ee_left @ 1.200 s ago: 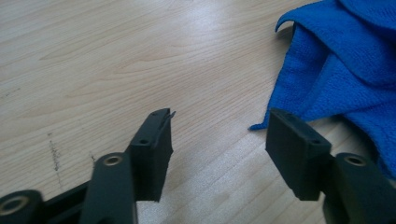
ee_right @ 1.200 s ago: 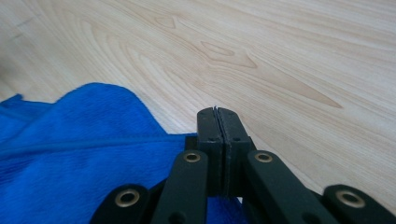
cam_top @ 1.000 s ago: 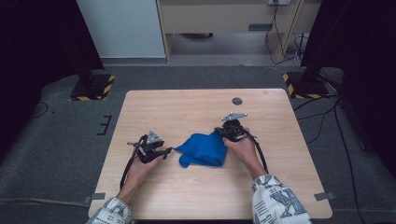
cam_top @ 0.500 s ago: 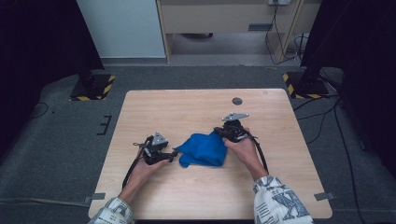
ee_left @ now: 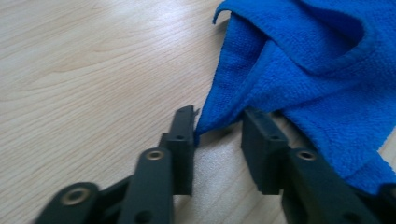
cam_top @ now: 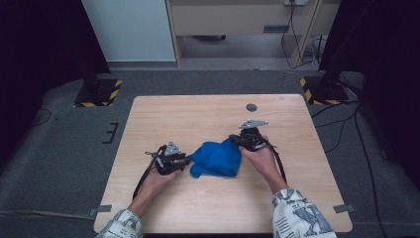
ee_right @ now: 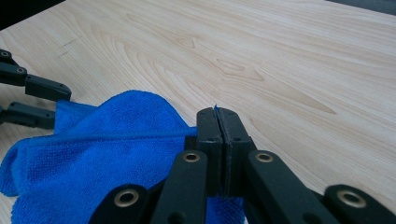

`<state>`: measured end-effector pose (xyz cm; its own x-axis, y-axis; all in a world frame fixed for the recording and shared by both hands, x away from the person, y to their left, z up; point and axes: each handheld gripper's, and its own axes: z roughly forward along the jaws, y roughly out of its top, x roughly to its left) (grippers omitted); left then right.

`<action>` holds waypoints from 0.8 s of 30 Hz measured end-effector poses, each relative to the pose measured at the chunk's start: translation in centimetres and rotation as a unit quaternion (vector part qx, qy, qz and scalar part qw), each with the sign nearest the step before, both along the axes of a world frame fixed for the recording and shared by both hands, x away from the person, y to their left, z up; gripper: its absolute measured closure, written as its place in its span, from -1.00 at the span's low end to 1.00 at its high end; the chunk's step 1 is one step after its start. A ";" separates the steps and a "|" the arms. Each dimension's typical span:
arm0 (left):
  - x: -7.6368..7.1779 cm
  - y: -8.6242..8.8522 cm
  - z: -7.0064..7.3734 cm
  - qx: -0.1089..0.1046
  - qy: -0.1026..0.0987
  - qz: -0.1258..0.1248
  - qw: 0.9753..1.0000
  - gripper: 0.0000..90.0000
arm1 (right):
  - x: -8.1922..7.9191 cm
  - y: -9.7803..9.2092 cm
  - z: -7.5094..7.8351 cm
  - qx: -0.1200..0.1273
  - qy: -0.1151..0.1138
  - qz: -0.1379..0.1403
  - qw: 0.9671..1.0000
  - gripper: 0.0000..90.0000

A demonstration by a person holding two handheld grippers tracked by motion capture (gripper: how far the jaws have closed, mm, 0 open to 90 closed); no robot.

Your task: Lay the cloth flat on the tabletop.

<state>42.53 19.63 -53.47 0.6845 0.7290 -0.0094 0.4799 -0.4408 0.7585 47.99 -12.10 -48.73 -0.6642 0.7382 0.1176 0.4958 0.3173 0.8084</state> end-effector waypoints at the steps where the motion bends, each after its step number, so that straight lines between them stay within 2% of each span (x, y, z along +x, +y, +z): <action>1: 0.1 -0.1 0.0 0.002 -0.001 0.003 1.000 0.69 | -0.1 -0.2 0.1 0.003 -0.002 -0.001 1.000 0.97; 3: 0.2 -0.2 0.1 -0.001 0.004 0.005 1.000 0.89 | -0.1 -0.3 0.2 0.005 -0.004 -0.001 1.000 0.97; 4: 0.3 -0.2 0.1 -0.006 0.014 0.006 1.000 0.96 | -0.2 -0.5 0.3 0.007 -0.004 -0.002 1.000 0.97; 5: 0.3 -0.2 0.1 -0.006 0.014 0.006 1.000 0.98 | -0.3 -0.6 0.4 0.008 -0.005 -0.001 1.000 0.97; 9: 0.3 -0.1 0.3 -0.006 0.019 0.001 1.000 0.99 | -0.6 -1.0 0.7 0.010 -0.008 -0.001 1.000 0.97; 13: 0.2 0.3 1.1 -0.023 0.013 0.006 1.000 1.00 | -1.1 -1.8 1.3 0.012 -0.017 -0.001 1.000 0.98; 18: 0.1 0.8 2.0 -0.051 0.017 0.010 0.999 1.00 | -2.3 -3.4 1.9 0.011 -0.034 -0.006 0.999 0.98; 19: 0.1 0.8 2.0 -0.051 0.017 0.010 0.999 1.00 | -2.3 -3.4 1.9 0.011 -0.034 -0.006 0.999 0.98; 20: 0.0 0.9 2.4 -0.060 0.017 0.009 0.998 1.00 | -2.7 -3.9 2.1 0.015 -0.042 -0.006 0.999 0.98; 23: -0.1 1.0 2.7 -0.065 0.017 0.009 0.998 1.00 | -3.1 -4.3 2.2 0.018 -0.049 -0.009 0.999 0.98; 24: -0.2 1.1 2.8 -0.068 0.016 0.009 0.998 1.00 | -3.4 -4.8 2.3 0.035 -0.053 -0.015 0.998 0.98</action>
